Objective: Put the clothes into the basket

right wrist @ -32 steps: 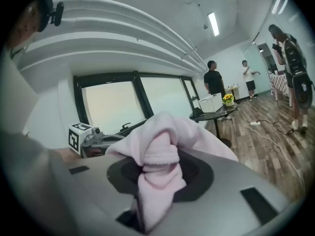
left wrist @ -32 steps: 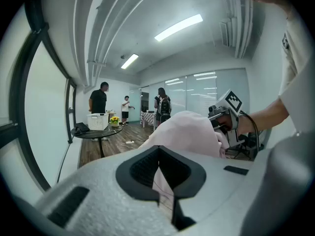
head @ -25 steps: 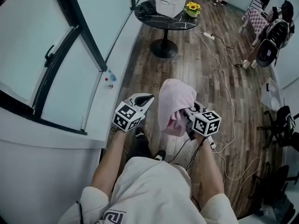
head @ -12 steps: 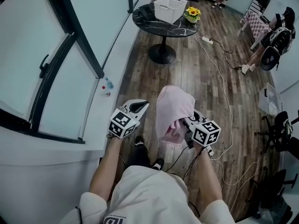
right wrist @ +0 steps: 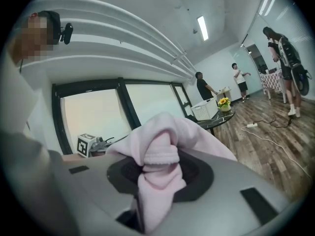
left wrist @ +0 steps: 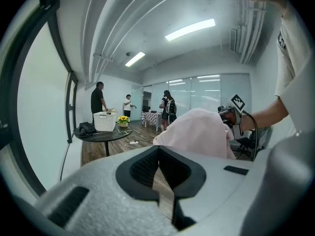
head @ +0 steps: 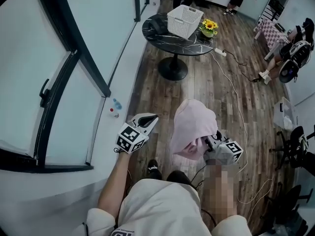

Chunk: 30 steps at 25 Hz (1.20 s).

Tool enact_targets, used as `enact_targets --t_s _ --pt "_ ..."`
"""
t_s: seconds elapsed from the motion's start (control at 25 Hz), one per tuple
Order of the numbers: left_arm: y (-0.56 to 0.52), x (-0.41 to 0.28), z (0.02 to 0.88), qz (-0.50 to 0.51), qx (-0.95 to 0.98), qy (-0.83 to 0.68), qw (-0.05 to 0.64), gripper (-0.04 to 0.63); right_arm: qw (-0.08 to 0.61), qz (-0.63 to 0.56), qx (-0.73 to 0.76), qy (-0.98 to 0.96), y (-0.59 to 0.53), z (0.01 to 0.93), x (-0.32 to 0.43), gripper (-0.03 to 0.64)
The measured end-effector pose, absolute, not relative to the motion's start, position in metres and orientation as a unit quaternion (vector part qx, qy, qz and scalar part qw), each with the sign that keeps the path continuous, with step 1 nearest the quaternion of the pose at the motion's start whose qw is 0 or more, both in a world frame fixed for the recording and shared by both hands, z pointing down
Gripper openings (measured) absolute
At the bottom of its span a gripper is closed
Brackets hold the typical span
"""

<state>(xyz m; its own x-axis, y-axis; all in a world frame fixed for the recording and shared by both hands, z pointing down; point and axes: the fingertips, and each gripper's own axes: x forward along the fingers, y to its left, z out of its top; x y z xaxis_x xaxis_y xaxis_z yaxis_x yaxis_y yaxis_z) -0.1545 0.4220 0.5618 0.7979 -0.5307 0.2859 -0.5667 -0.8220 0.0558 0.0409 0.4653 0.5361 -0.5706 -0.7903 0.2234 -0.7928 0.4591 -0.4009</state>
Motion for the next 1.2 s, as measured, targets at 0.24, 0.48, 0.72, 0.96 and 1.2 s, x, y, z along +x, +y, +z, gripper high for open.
enact_targets --t_s 0.24,0.48,0.72,0.96,1.2 --pt "0.368 -0.179 0.554 0.142 0.944 -0.294 0.053 0.015 0.005 0.225 0.475 -0.851 0.415 0.529 0.041 0.123" --pt "0.31 -0.183 0.559 0.15 0.942 -0.296 0.048 0.015 0.002 0.217 0.47 -0.855 0.346 0.535 0.041 0.123" --pt "0.226 -0.169 0.566 0.165 0.938 -0.301 0.056 0.015 -0.007 0.218 0.453 -0.864 0.249 0.534 0.047 0.123" --pt "0.134 -0.142 0.551 0.165 0.935 -0.309 0.052 0.015 -0.001 0.218 0.431 -0.876 0.161 0.522 0.065 0.123" --pt "0.044 -0.114 0.529 0.159 0.933 -0.323 0.03 0.015 0.005 0.206 0.414 -0.887 0.083 0.505 0.083 0.123"
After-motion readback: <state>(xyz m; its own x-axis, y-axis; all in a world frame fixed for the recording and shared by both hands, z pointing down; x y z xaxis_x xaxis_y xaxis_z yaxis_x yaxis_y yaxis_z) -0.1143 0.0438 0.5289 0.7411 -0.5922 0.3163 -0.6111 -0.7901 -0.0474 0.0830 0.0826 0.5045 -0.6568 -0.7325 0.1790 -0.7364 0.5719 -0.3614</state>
